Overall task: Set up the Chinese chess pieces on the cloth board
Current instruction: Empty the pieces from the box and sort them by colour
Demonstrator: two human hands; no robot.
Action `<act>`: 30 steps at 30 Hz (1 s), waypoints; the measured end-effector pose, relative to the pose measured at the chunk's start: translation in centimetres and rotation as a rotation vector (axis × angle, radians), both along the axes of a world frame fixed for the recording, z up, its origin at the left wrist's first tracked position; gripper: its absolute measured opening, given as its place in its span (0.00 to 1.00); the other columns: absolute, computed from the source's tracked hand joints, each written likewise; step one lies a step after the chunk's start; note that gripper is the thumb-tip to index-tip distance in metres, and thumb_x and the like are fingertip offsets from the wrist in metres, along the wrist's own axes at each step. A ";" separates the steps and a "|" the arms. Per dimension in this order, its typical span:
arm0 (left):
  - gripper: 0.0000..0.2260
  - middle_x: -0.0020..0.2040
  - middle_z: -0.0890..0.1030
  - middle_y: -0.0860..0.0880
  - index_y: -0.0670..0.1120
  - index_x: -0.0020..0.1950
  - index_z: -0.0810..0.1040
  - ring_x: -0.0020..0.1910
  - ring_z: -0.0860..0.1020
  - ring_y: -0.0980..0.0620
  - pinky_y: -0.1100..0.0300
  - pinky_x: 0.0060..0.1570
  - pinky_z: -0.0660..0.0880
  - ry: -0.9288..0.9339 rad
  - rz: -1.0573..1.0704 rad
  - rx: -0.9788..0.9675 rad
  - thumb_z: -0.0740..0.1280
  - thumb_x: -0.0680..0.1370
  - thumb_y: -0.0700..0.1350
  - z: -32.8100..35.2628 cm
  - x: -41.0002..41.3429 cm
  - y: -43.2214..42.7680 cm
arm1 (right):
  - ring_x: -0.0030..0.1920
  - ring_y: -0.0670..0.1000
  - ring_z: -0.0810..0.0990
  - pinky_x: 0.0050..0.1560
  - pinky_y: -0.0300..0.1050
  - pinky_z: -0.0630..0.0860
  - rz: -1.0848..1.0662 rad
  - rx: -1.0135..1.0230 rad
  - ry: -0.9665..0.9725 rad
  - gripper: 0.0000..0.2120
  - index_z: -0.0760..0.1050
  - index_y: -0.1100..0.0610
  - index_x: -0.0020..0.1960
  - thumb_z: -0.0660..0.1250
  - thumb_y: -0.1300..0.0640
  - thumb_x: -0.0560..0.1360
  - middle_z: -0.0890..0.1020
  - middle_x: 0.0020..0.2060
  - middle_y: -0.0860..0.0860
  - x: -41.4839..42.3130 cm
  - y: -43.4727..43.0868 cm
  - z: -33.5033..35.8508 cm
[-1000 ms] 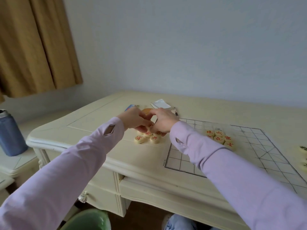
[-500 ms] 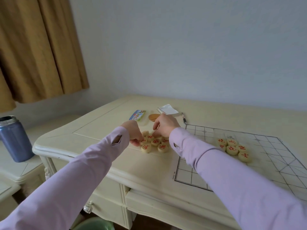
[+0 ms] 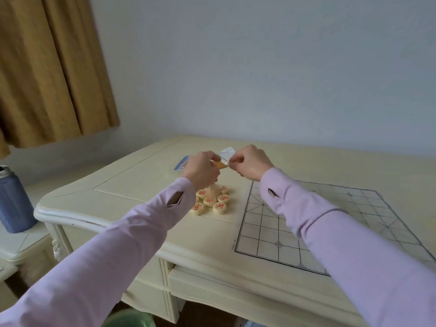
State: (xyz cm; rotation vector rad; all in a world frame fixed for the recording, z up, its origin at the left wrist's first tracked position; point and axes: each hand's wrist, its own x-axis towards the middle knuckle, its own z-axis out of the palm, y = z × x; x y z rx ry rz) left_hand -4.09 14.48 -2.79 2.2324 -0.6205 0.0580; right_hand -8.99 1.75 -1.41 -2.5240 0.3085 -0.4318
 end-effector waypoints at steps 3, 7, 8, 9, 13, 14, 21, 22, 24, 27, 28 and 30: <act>0.14 0.44 0.80 0.47 0.44 0.62 0.73 0.31 0.77 0.53 0.69 0.22 0.70 -0.009 -0.149 -0.006 0.60 0.78 0.37 -0.2 -2.4 -2.5 | 0.46 0.59 0.84 0.54 0.52 0.79 -0.049 0.108 0.037 0.12 0.79 0.60 0.55 0.69 0.60 0.73 0.83 0.43 0.57 -2.4 -2.9 0.8; 0.12 0.38 0.79 0.53 0.45 0.59 0.77 0.37 0.79 0.51 0.58 0.44 0.79 -0.127 -0.299 0.050 0.64 0.76 0.41 -0.1 -4.4 -5.5 | 0.42 0.57 0.84 0.51 0.48 0.81 -0.120 0.066 0.135 0.11 0.78 0.60 0.54 0.71 0.61 0.71 0.84 0.43 0.58 -5.8 -6.6 1.2; 0.12 0.39 0.80 0.53 0.46 0.59 0.78 0.38 0.79 0.52 0.59 0.48 0.78 -0.154 -0.336 0.086 0.65 0.76 0.42 -0.1 -5.0 -6.3 | 0.39 0.56 0.84 0.49 0.48 0.81 -0.141 0.055 0.161 0.11 0.78 0.61 0.52 0.72 0.62 0.71 0.84 0.42 0.58 -6.7 -7.6 1.2; 0.12 0.42 0.81 0.52 0.46 0.59 0.79 0.41 0.79 0.53 0.62 0.49 0.75 -0.195 -0.372 0.137 0.66 0.76 0.43 -0.1 -5.6 -7.2 | 0.37 0.55 0.82 0.47 0.47 0.82 -0.166 0.036 0.187 0.10 0.79 0.62 0.51 0.72 0.62 0.71 0.84 0.41 0.58 -7.6 -8.6 1.1; 0.13 0.53 0.82 0.48 0.45 0.60 0.79 0.53 0.79 0.51 0.63 0.54 0.73 -0.324 -0.514 0.327 0.67 0.76 0.42 0.2 -8.0 -10.7 | 0.36 0.51 0.80 0.46 0.44 0.78 -0.206 -0.149 0.354 0.13 0.80 0.59 0.54 0.73 0.60 0.70 0.83 0.45 0.54 -10.8 -12.1 0.6; 0.14 0.55 0.81 0.48 0.45 0.61 0.78 0.55 0.78 0.51 0.62 0.56 0.73 -0.350 -0.544 0.388 0.66 0.76 0.42 0.2 -8.4 -11.7 | 0.42 0.52 0.81 0.49 0.44 0.78 -0.189 -0.192 0.401 0.15 0.80 0.58 0.56 0.73 0.60 0.70 0.83 0.49 0.53 -11.3 -12.7 0.5; 0.12 0.52 0.81 0.51 0.49 0.56 0.78 0.55 0.76 0.49 0.55 0.57 0.62 -0.575 -0.557 0.848 0.69 0.74 0.48 -0.4 -9.2 -16.3 | 0.53 0.52 0.81 0.56 0.46 0.77 -0.102 -0.330 0.564 0.15 0.80 0.56 0.55 0.74 0.57 0.68 0.83 0.52 0.51 -11.5 -13.8 -0.8; 0.10 0.49 0.81 0.51 0.50 0.52 0.78 0.54 0.76 0.49 0.54 0.58 0.61 -0.563 -0.555 0.871 0.70 0.73 0.50 -0.6 -9.3 -16.6 | 0.52 0.53 0.81 0.55 0.47 0.77 -0.105 -0.327 0.568 0.14 0.81 0.56 0.53 0.74 0.57 0.68 0.84 0.50 0.52 -11.4 -13.9 -1.0; 0.08 0.41 0.78 0.53 0.51 0.41 0.75 0.48 0.75 0.49 0.53 0.57 0.60 -0.510 -0.572 0.885 0.71 0.71 0.53 -0.9 -9.3 -17.1 | 0.49 0.53 0.82 0.52 0.47 0.77 -0.102 -0.322 0.584 0.15 0.81 0.56 0.50 0.76 0.54 0.64 0.84 0.47 0.52 -11.2 -13.9 -1.3; 0.10 0.39 0.78 0.54 0.50 0.39 0.75 0.44 0.72 0.51 0.53 0.60 0.59 -0.442 -0.596 0.854 0.70 0.71 0.55 -1.6 -8.9 -17.4 | 0.39 0.52 0.79 0.40 0.43 0.75 -0.092 -0.372 0.605 0.17 0.80 0.56 0.44 0.79 0.50 0.60 0.81 0.37 0.50 -11.1 -13.7 -1.4; 0.10 0.41 0.80 0.52 0.49 0.43 0.78 0.44 0.73 0.51 0.53 0.60 0.60 -0.427 -0.606 0.836 0.70 0.71 0.54 -1.7 -8.8 -17.4 | 0.37 0.52 0.77 0.37 0.41 0.72 -0.094 -0.391 0.603 0.15 0.78 0.55 0.40 0.79 0.50 0.59 0.78 0.34 0.48 -11.1 -13.5 -1.5; 0.13 0.47 0.83 0.50 0.47 0.49 0.81 0.47 0.76 0.51 0.56 0.57 0.63 -0.393 -0.623 0.814 0.70 0.71 0.53 -1.7 -8.6 -17.3 | 0.37 0.51 0.76 0.35 0.39 0.70 -0.094 -0.402 0.610 0.15 0.75 0.52 0.36 0.79 0.50 0.60 0.76 0.32 0.47 -11.2 -13.3 -1.6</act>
